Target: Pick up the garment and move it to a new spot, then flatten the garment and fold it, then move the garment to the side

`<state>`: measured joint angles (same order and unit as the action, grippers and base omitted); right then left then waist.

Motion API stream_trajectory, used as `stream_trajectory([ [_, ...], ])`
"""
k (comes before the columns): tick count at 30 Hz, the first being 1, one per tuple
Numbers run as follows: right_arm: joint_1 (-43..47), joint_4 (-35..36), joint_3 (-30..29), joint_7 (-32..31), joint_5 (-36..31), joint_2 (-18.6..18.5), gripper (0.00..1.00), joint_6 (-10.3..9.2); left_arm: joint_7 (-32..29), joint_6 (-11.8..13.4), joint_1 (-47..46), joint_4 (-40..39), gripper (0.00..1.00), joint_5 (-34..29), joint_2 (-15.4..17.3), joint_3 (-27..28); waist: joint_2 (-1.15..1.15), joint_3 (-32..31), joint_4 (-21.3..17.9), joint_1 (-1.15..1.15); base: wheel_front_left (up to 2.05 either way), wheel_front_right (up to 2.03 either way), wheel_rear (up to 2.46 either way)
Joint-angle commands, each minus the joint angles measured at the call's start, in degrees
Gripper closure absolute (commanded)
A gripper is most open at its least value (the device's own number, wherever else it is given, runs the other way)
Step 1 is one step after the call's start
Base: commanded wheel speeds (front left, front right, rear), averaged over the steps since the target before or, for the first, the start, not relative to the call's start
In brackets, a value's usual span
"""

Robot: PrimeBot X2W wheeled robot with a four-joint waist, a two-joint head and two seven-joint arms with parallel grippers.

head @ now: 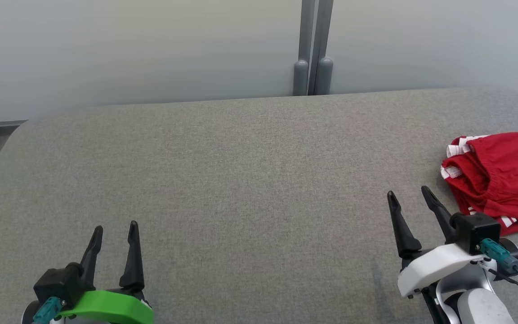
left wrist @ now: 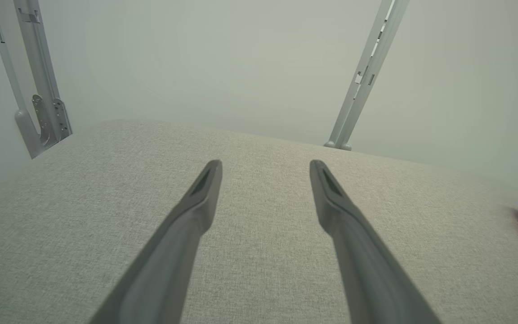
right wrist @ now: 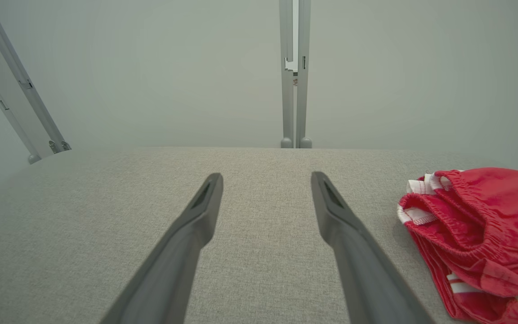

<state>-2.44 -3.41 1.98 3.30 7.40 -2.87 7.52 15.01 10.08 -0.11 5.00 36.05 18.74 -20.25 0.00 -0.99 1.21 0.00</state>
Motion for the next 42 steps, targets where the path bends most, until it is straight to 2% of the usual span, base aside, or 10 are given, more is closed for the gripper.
stream_trajectory([
  [1, 0.2, -0.1, -0.1, 0.2, 0.3, -0.1, 0.00, -0.07, -0.1, -0.2, -1.0, 0.2, 0.00, -0.5, 0.3, 0.0, 0.00, 0.0, 0.0, 0.00, 0.00, 0.00, 0.00],
  [5, 0.1, 0.0, -0.2, 0.3, 0.3, -0.1, 0.00, -0.07, -0.3, -0.2, -1.1, 0.9, 0.00, -0.4, 0.6, -0.2, 0.00, 0.1, 0.0, 0.00, 0.00, 0.00, 0.00],
  [6, 0.0, 0.0, -0.1, 0.0, 0.0, 0.0, 1.00, 0.00, -0.3, 0.0, -0.5, 0.8, 1.00, -0.3, 0.2, -0.3, 0.00, 0.1, 0.0, 0.00, 0.00, 0.00, 0.00],
  [12, 1.6, -2.9, 0.0, -0.3, 1.1, 0.3, 1.00, 0.01, -0.6, -0.2, 1.3, 3.3, 1.00, 0.5, -1.4, -0.9, 0.00, 0.1, 0.0, 0.00, 0.00, 0.00, 0.00],
  [31, 0.1, -4.8, -3.1, -3.3, 23.8, 0.0, 1.00, 0.00, -5.5, -4.8, -1.4, 5.2, 1.00, 15.8, -5.1, 5.5, 0.00, 0.3, -0.2, 0.00, 0.00, 0.00, 0.00],
  [42, -0.5, -5.6, -4.4, -4.5, 32.8, -0.1, 1.00, -0.01, -7.5, -6.8, -2.5, 6.1, 1.00, 21.8, -6.6, 8.0, 0.00, 0.3, -0.3, 0.00, 0.00, 0.00, 0.00],
])
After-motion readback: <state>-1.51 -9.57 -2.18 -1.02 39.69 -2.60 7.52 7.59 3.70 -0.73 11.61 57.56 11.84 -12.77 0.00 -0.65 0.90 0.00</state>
